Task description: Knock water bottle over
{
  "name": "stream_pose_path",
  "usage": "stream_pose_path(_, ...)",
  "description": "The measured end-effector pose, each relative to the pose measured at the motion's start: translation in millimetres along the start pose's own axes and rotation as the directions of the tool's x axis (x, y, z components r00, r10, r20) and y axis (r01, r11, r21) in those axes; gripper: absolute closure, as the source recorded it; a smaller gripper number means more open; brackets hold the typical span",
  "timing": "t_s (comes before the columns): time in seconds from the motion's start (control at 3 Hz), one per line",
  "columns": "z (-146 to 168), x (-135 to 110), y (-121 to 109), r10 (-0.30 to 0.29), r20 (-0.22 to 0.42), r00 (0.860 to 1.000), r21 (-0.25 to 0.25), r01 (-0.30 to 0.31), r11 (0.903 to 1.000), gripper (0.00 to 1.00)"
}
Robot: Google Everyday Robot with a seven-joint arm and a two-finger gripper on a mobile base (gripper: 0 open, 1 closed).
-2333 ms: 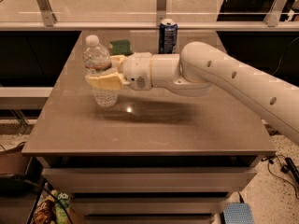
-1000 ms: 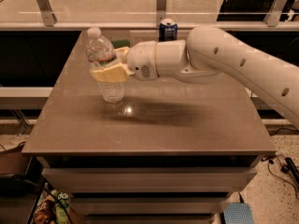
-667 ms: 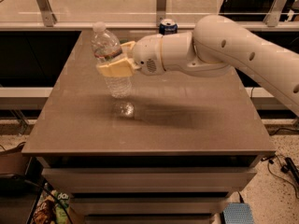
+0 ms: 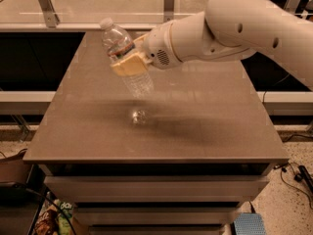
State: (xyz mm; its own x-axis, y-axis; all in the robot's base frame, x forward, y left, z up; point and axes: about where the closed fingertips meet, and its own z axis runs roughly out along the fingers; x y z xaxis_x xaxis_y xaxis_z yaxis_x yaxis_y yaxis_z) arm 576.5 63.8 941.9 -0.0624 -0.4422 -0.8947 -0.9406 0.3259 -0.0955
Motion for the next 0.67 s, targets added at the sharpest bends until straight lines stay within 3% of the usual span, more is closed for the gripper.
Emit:
stream_pose_path(0.33, -10.6, 0.7, 2.6, -0.015, -0.151, 0.989, 0.048, 0.022, 0.9986, 1.00)
stream_pose_path(0.67, -16.4, 11.2, 3.8, 0.002, -0.289, 0.957, 0.083, 0.023, 0.9963, 1.00)
